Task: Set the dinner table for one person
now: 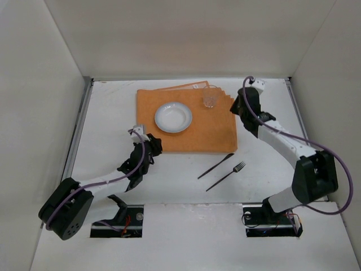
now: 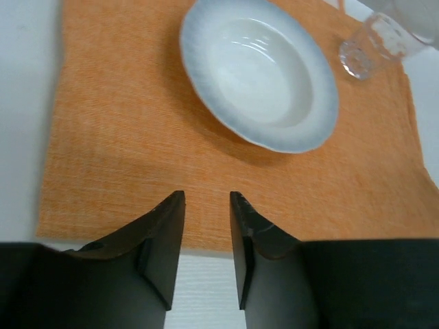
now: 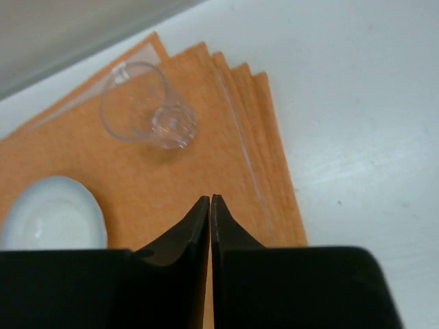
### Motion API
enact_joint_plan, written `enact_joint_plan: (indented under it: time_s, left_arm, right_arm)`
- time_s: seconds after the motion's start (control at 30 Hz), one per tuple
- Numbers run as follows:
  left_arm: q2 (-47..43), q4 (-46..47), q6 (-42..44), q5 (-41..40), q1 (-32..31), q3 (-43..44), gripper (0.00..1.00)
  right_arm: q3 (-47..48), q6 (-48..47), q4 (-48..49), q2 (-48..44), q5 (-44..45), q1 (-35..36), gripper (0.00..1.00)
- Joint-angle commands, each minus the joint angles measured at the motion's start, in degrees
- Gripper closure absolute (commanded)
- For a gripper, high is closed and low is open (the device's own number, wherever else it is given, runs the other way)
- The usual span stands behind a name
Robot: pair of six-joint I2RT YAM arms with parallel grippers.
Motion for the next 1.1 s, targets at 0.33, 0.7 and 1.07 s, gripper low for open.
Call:
enact_joint_plan:
  time_s: [0.33,0.7,1.07]
  left_arm:
    - [14.2,4.2,18.4,6.5,-21.5,14.9,0.75]
    - [25.7,-5.3,22.7,7.6,-32.1,24.9,0.61]
    - [32.6,-7.6,26.1,9.6,-35.3,29.2,0.53]
  right_arm:
    - [-27.4,8.5,12.9,-14.7,3.4,1.6,0.99]
    - [-35.3,11.5,18.6,-18.0,2.0,1.2,0.84]
    - [-36.1,13.0,20.3,-17.5,-3.2,-0.7,0.80]
